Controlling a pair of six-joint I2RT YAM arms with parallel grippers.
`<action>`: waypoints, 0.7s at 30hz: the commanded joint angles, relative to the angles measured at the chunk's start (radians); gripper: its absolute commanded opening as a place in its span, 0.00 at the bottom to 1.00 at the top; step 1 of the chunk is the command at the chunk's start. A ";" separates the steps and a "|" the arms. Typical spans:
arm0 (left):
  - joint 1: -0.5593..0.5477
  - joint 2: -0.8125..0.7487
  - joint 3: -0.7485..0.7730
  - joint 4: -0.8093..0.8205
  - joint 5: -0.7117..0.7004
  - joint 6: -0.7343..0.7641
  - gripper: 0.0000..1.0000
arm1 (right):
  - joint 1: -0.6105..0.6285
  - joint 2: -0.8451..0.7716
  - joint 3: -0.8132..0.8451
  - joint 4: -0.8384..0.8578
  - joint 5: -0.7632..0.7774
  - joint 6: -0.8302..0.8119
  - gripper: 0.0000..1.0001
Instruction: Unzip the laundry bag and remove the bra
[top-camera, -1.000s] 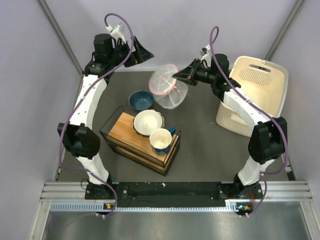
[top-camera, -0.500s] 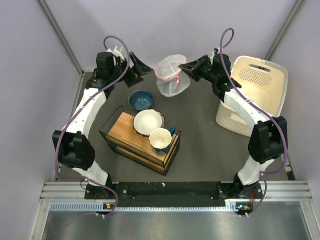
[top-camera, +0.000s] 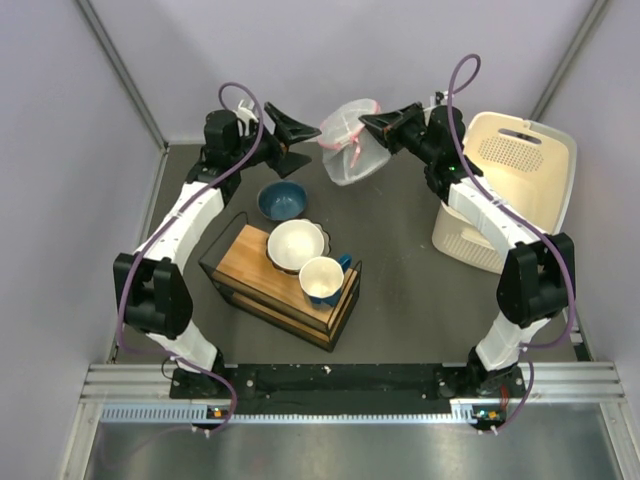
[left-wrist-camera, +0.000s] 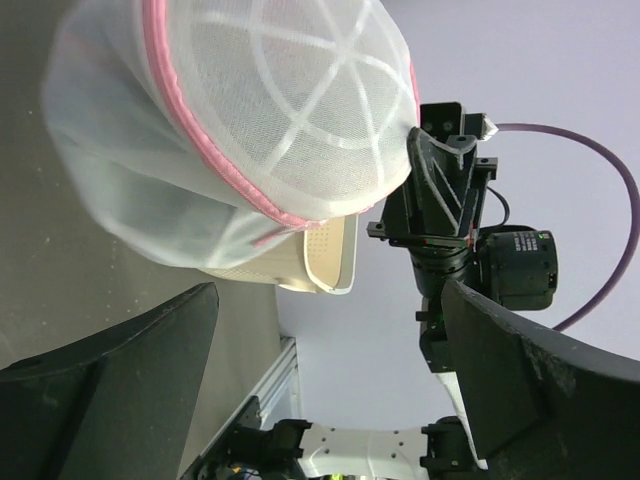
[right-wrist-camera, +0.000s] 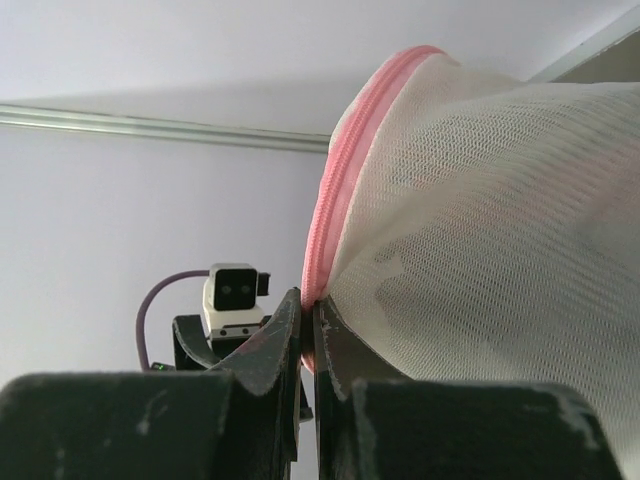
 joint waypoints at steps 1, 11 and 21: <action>-0.018 0.011 0.062 0.017 -0.024 -0.058 0.99 | -0.002 -0.023 0.037 0.111 0.002 0.025 0.00; -0.053 0.056 0.033 0.148 -0.064 -0.188 0.99 | -0.001 -0.044 0.009 0.149 -0.004 0.053 0.00; -0.072 0.105 0.050 0.188 -0.109 -0.250 0.99 | -0.002 -0.061 -0.011 0.169 -0.010 0.059 0.00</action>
